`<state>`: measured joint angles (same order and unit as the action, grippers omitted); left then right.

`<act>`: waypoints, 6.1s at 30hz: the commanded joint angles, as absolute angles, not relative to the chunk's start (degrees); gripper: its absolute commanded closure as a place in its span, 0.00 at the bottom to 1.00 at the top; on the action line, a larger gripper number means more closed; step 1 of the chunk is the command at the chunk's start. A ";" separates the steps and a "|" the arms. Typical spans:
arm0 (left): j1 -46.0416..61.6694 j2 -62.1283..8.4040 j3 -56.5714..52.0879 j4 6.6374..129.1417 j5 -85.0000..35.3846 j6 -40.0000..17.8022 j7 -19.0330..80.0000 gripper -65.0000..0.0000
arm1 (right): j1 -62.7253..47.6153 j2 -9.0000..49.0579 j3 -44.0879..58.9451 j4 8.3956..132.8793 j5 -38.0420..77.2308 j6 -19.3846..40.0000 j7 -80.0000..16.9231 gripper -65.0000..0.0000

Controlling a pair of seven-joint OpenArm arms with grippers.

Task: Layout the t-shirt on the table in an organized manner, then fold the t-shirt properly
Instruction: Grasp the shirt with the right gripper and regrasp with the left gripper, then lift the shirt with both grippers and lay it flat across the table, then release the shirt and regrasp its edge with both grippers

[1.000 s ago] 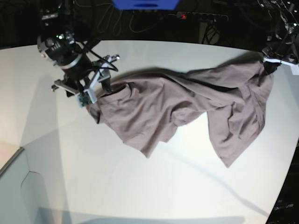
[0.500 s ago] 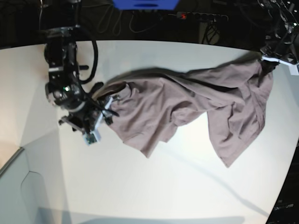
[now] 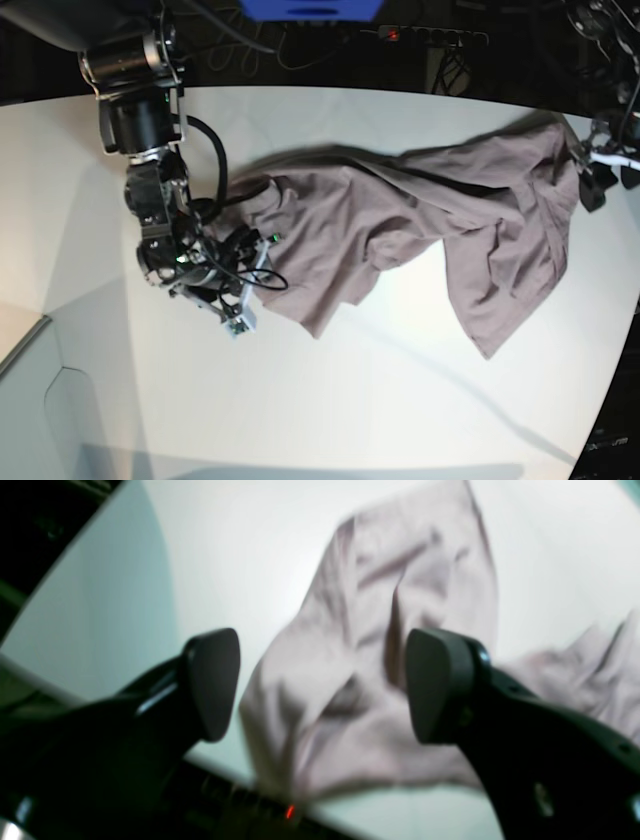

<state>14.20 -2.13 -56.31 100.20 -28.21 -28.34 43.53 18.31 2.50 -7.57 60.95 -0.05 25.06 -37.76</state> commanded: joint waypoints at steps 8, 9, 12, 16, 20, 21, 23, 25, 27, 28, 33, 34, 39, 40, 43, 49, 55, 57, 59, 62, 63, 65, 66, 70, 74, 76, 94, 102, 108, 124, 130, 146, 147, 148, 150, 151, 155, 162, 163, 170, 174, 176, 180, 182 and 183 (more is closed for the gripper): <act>6.55 -2.42 -50.24 100.88 -18.59 -28.53 42.33 0.23 | 21.58 2.51 -7.43 52.79 0.31 25.80 -28.35 0.48; 5.67 -2.42 -48.40 100.62 -17.63 -28.53 42.33 0.23 | 21.67 2.51 -7.43 51.65 0.31 25.80 -28.09 0.48; 2.77 -2.33 -42.86 98.68 -14.02 -28.53 42.33 0.23 | 21.49 2.77 -7.60 50.86 0.31 25.80 -27.82 0.50; -2.77 -1.71 -34.77 90.33 -7.43 -28.44 41.80 0.23 | 21.41 2.77 -7.60 50.86 0.31 25.80 -28.09 0.77; -10.24 2.59 -33.45 79.87 1.01 -28.44 41.36 0.23 | 19.74 2.86 -7.60 51.21 0.22 25.80 -28.18 1.00; -11.82 3.47 -33.36 77.76 2.95 -28.44 40.75 0.23 | 19.38 2.86 -7.52 51.21 0.22 25.80 -28.18 1.00; -14.81 5.76 -33.36 73.27 6.46 -28.44 38.20 0.23 | 18.95 2.95 -7.43 51.30 0.22 25.80 -28.09 1.00; -17.36 7.69 -33.36 68.62 10.07 -28.26 34.86 0.23 | 18.07 3.21 -7.34 52.62 0.22 25.80 -28.18 1.00; -19.56 8.40 -33.54 63.25 12.97 -24.75 32.13 0.23 | 16.22 4.44 -7.25 56.13 0.22 25.80 -28.18 1.00; -20.35 8.40 -33.54 61.05 13.67 -22.64 30.81 0.23 | 15.34 4.53 -7.25 57.89 0.22 25.80 -28.18 1.00; -21.32 8.04 -33.54 55.25 13.85 -14.73 26.51 0.23 | 12.53 5.85 -7.43 64.31 0.13 25.80 -28.18 1.00; -21.23 8.13 -33.54 56.31 13.85 -14.73 26.95 0.23 | 12.53 6.02 -7.34 64.57 0.13 25.80 -28.18 1.00; -21.14 8.22 -33.36 59.21 14.02 -14.46 28.79 0.23 | 12.44 6.99 -7.16 64.48 0.13 25.80 -29.49 1.00; -21.32 8.22 -33.36 57.71 14.20 -14.46 28.79 0.23 | 12.44 6.99 -7.16 64.57 0.13 25.80 -29.58 1.00; -23.16 7.87 -33.45 51.38 14.37 -14.46 28.35 0.23 | 11.47 7.16 -7.16 64.84 0.13 25.80 -29.58 1.00; -23.52 6.99 -33.27 45.93 14.46 -12.18 24.31 0.23 | 11.03 7.16 -7.16 64.84 0.13 25.80 -29.58 1.00; -23.52 5.93 -33.63 45.23 13.85 -11.38 24.57 0.72 | 10.95 7.25 -7.16 66.59 0.13 25.80 -29.32 1.00; -23.52 5.93 -33.71 45.93 13.85 -11.21 24.75 1.00 | 10.24 7.25 -7.08 69.67 0.13 25.80 -29.23 1.00; -23.52 6.11 -33.71 49.45 13.85 -11.12 26.59 1.00 | 8.92 7.25 -5.76 74.68 0.13 25.80 -29.05 1.00; -22.73 7.08 -33.80 60.26 10.07 -11.30 31.43 1.00 | 7.78 6.99 -2.42 83.21 0.31 25.80 -29.41 1.00; -22.11 7.16 -33.71 64.66 8.22 -11.21 33.45 1.00 | 7.43 6.99 -1.54 85.14 0.31 25.80 -29.41 1.00; -21.93 7.08 -33.71 71.69 5.23 -11.21 36.79 1.00 | 7.08 6.99 0.40 87.96 0.31 25.80 -29.41 1.00; -21.93 6.99 -33.71 75.30 3.65 -11.21 38.29 1.00 | 7.08 6.99 1.80 89.45 0.31 25.89 -29.41 1.00; -21.93 6.99 -33.71 87.52 -1.63 -11.30 43.21 1.00 | 6.64 6.99 7.08 95.34 0.31 25.89 -29.41 1.00; -22.02 6.99 -33.63 97.80 -6.37 -11.30 46.02 1.00 | 6.64 6.99 10.95 102.55 0.40 25.89 -29.41 1.00; -22.02 7.25 -33.63 102.81 -8.57 -11.74 47.52 1.00 | 6.64 6.99 12.97 107.12 0.40 25.89 -29.41 1.00; 7.08 8.04 -33.80 108.53 -16.75 -21.93 43.65 1.00 | -12.00 7.08 17.45 99.65 14.90 25.98 -28.97 1.00; 15.08 7.69 -33.80 96.84 -16.84 -21.93 33.71 1.00 | -12.09 7.69 17.63 88.57 14.81 25.98 -29.41 1.00; 15.34 6.73 -33.80 92.79 -16.84 -22.02 33.63 0.99 | -13.93 10.77 17.19 89.36 14.90 26.15 -31.08 0.85; 22.90 6.46 -33.80 102.55 -24.40 -21.93 33.80 0.56 | -14.46 9.01 29.76 98.86 14.90 28.88 -31.96 0.65; 20.53 6.46 -34.07 103.87 -23.96 -21.32 33.54 0.55 | -14.55 8.92 29.76 101.05 14.90 28.88 -32.04 0.65; -3.38 6.46 -28.35 80.22 1.19 -12.79 33.36 0.55 | -14.11 9.10 29.67 100.97 14.81 28.88 -36.09 0.65; -4.35 6.46 -28.26 78.81 1.80 -12.79 33.36 0.55 | -14.11 9.19 29.67 100.88 14.73 28.88 -36.09 0.65; -5.32 6.46 -28.35 77.14 2.33 -12.79 33.36 0.55 | -14.11 9.19 29.67 100.88 14.73 28.88 -36.09 0.65; -6.73 6.55 -28.26 74.07 3.56 -12.70 33.36 0.55 | -14.11 9.19 29.67 100.88 14.73 28.88 -36.09 0.65; -7.25 6.55 -28.35 73.01 4.18 -12.70 33.36 0.55 | -14.20 9.19 29.67 100.88 14.73 28.88 -36.09 0.65; -7.60 6.55 -28.44 70.73 5.67 -12.70 33.27 0.55 | -14.20 9.19 29.67 100.79 14.73 28.88 -36.09 0.65; -7.25 6.46 -28.79 69.05 5.85 -12.70 33.27 0.56 | -14.02 9.01 29.67 100.70 14.73 28.88 -36.09 0.65; -7.16 6.46 -28.79 69.05 5.67 -12.70 33.27 0.56 | -14.02 9.01 29.67 100.70 14.73 28.88 -36.09 0.65; -5.32 6.55 -28.79 71.96 5.41 -12.70 33.27 0.73 | -12.35 9.01 29.58 100.62 14.73 28.88 -36.09 0.65; -5.23 6.73 -28.88 73.98 5.41 -12.70 33.71 1.00 | -12.35 9.10 29.23 100.70 14.73 28.88 -36.09 0.65; -5.23 6.81 -30.29 74.42 5.41 -12.70 33.80 1.00 | -12.35 9.19 28.53 100.70 14.73 28.88 -36.09 0.65; -5.23 7.87 -33.80 76.70 5.41 -12.79 33.80 1.00 | -12.35 9.19 28.44 100.70 14.73 28.88 -36.00 0.65; -3.91 8.22 -35.03 79.16 5.32 -13.05 33.80 1.00 | -12.35 9.19 28.44 100.70 14.73 28.88 -36.00 0.65; -3.38 8.31 -35.12 81.01 5.23 -13.14 33.80 1.00 | -12.35 9.19 28.44 100.70 14.73 28.88 -36.00 0.65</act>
<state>-2.63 8.34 -35.20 79.88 5.56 -12.86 34.89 -12.75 8.49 28.16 99.72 13.98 27.83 -37.50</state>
